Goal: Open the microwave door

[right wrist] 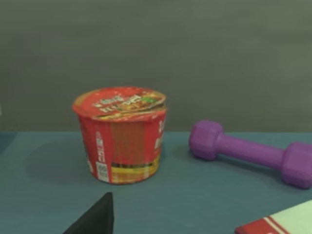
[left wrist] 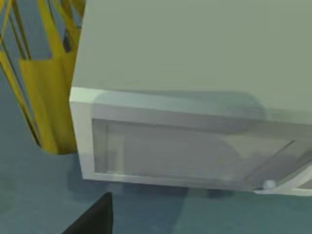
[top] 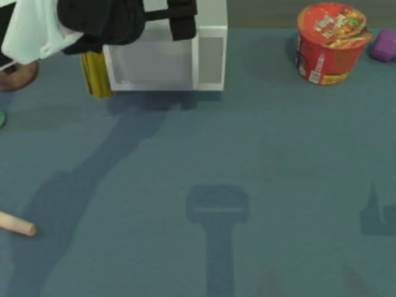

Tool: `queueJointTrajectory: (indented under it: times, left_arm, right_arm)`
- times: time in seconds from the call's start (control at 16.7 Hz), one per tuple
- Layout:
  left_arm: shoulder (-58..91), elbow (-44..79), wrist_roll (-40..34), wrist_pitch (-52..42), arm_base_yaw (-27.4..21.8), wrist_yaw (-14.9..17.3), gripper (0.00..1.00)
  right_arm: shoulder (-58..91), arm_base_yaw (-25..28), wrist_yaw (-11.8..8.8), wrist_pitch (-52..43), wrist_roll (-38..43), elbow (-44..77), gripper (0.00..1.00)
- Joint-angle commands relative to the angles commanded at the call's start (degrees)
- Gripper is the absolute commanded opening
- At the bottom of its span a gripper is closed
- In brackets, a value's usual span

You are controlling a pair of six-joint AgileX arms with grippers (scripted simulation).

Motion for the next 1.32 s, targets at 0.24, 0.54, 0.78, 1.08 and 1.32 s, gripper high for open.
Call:
queueJointTrajectory:
  times: [0.24,0.54,0.78,1.08,1.32]
  left_arm:
    - [15.07,11.97,-3.55,-4.96,-4.54,-2.86,1.0]
    - [20.73,16.25,-4.87,-7.4,-6.46,-4.1,1.0]
    - [20.63,16.06,-4.81,-7.29,-6.19,-3.98,1.0]
    - [27.46,19.55,-3.2,-3.45,-4.61,-2.92,1.0]
    - [33.18,22.28,-1.69,0.17,-2.91,-1.83,1.0]
  right_arm:
    - [0.0,0.0,0.0,0.0,0.0,0.0,1.0]
    - [0.0,0.0,0.0,0.0,0.0,0.0,1.0]
    - [0.0,0.0,0.0,0.0,0.0,0.0,1.0]
    - [0.0,0.0,0.0,0.0,0.0,0.0,1.0]
    - [0.0,0.0,0.0,0.0,0.0,0.0,1.0]
